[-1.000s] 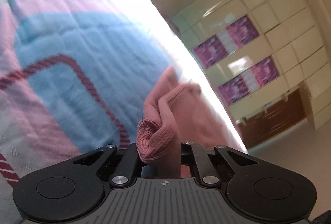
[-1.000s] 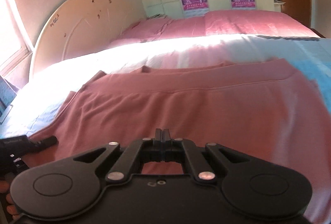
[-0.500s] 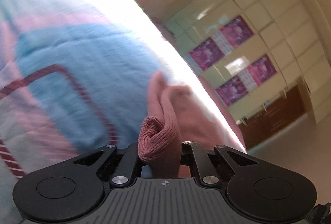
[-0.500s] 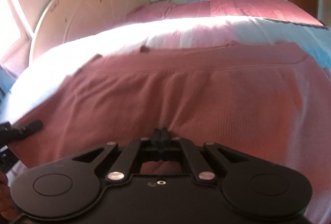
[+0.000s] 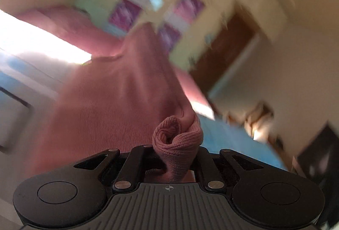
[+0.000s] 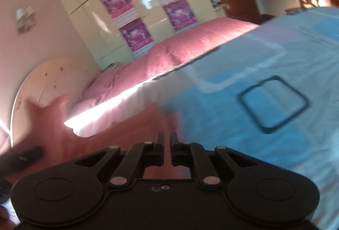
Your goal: Fold small clothes
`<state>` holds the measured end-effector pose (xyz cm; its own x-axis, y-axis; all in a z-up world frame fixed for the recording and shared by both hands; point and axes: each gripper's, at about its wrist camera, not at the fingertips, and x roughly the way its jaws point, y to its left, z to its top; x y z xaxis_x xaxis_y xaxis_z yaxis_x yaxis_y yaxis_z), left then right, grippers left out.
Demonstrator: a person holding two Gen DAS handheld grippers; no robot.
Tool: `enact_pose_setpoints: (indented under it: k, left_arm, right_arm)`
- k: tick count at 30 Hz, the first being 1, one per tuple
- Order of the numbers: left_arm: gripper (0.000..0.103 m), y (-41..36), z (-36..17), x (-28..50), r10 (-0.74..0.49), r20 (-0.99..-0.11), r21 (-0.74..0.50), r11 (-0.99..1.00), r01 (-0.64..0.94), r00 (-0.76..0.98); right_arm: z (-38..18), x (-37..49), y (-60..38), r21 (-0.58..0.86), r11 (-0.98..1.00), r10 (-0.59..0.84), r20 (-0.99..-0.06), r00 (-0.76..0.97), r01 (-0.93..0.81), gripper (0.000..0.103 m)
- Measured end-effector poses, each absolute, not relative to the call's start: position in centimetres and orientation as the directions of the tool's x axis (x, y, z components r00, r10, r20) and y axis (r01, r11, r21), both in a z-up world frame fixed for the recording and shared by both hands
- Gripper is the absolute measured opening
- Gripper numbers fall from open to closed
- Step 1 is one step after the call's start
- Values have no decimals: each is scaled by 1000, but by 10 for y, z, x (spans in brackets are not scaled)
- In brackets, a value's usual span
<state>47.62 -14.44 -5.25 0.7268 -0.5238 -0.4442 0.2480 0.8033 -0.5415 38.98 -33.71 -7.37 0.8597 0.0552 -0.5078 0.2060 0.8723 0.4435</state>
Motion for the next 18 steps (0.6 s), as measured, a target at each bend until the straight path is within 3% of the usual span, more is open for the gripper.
enact_pose_setpoints:
  k: [1, 3, 4, 5, 8, 10, 13, 18]
  left_arm:
    - [9, -170, -64, 479, -543, -497, -527, 809, 262, 677]
    - [19, -216, -85, 481, -530, -650, -447, 846, 291, 544]
    - [20, -224, -86, 473, -541, -668, -441, 841, 314, 511]
    - [24, -221, -79, 462, -565, -639, -448, 825, 344, 522]
    - [25, -177, -47, 443, -574, -557, -468, 814, 344, 600]
    - [25, -139, -32, 444, -514, -528, -439, 847, 300, 676]
    - [25, -96, -27, 456, -362, -574, -309, 926, 215, 735]
    - [25, -57, -61, 474, -316, -665, -275, 946, 172, 677]
  right_arm:
    - [-74, 383, -349, 449, 868, 55, -512, 857, 212, 10]
    - [-77, 378, -364, 458, 863, 69, -525, 848, 213, 29]
    - [-78, 378, -370, 457, 861, 71, -543, 837, 223, 44]
    - [-79, 377, -375, 462, 856, 72, -552, 831, 232, 47]
    - [-79, 375, -380, 507, 846, 149, -525, 838, 167, 39]
    - [-83, 381, -373, 533, 838, 213, -520, 827, 119, 36]
    - [-90, 399, -353, 547, 835, 305, -551, 777, 60, 36]
    - [-100, 409, -328, 517, 855, 327, -615, 717, 53, 39]
